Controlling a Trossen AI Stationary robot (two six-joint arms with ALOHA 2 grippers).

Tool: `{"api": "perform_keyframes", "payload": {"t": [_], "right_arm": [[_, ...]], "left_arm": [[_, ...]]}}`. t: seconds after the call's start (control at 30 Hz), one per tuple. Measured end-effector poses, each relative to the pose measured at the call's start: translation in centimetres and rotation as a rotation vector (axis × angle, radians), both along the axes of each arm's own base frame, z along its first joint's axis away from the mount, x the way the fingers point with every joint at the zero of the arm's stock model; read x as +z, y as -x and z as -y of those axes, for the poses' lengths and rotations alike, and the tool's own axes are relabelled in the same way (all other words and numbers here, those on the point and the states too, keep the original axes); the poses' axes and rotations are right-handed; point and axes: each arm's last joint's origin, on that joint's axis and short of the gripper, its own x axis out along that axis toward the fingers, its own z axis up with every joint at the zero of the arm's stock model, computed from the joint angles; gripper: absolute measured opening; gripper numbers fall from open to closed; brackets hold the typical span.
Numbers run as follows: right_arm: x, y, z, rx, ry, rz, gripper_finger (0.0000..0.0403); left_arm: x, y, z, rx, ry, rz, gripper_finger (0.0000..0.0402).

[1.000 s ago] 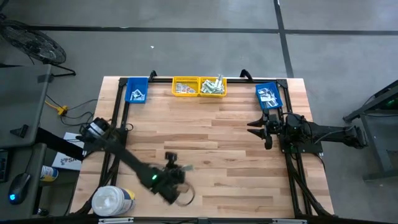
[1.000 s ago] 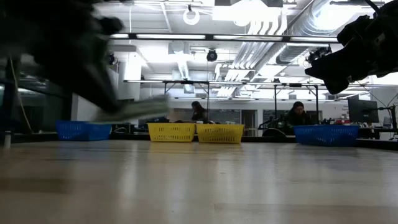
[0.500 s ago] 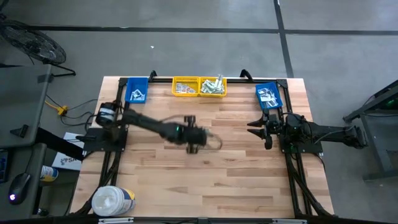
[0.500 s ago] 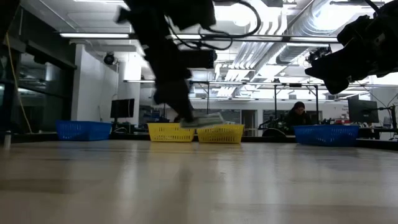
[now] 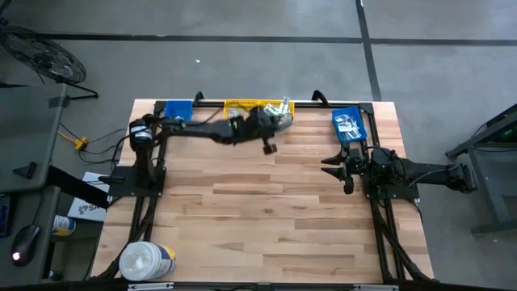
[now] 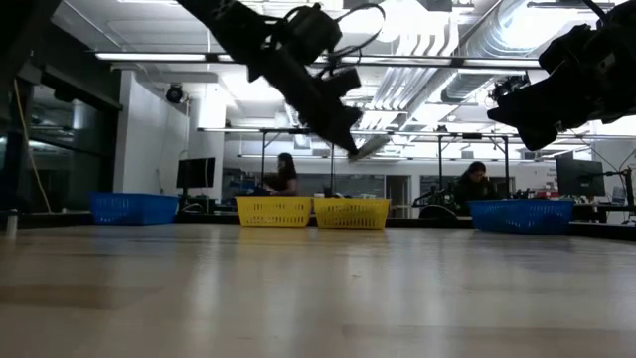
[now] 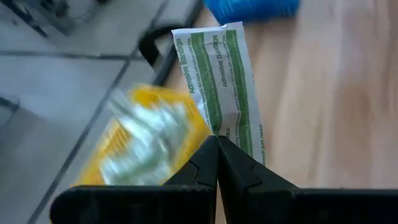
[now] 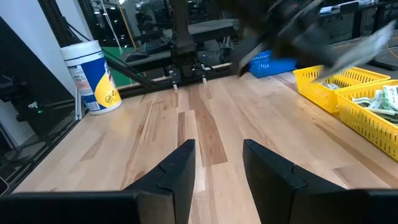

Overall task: Pick & Place First Aid Supplies
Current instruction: Put the green bandage pack into the right yellow bin

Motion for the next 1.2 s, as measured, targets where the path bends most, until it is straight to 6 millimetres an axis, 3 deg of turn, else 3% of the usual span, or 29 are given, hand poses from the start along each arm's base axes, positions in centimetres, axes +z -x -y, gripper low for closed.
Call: {"api": "perform_keyframes", "payload": {"t": [0.2, 0.4, 0.63, 1.07, 1.2], "right_arm": [[0.0, 0.0, 0.0, 0.0, 0.0, 0.0, 0.0129], [0.0, 0.0, 0.0, 0.0, 0.0, 0.0, 0.0129], [0.0, 0.0, 0.0, 0.0, 0.0, 0.0, 0.0129], [0.0, 0.0, 0.0, 0.0, 0.0, 0.0, 0.0129], [0.0, 0.0, 0.0, 0.0, 0.0, -0.001, 0.0129]], "left_arm": [[3.6, -1.8, -4.3, -0.015, -0.016, 0.043, 0.0], [5.9, -3.0, -7.6, 0.0, 0.0, -0.07, 0.0], [5.6, -3.8, -11.1, 0.094, 0.098, -0.11, 0.0], [0.3, -2.5, -15.1, 0.177, 0.491, -0.132, 0.0], [-0.1, -2.0, -15.8, 0.194, 0.664, -0.075, 0.0]]}}
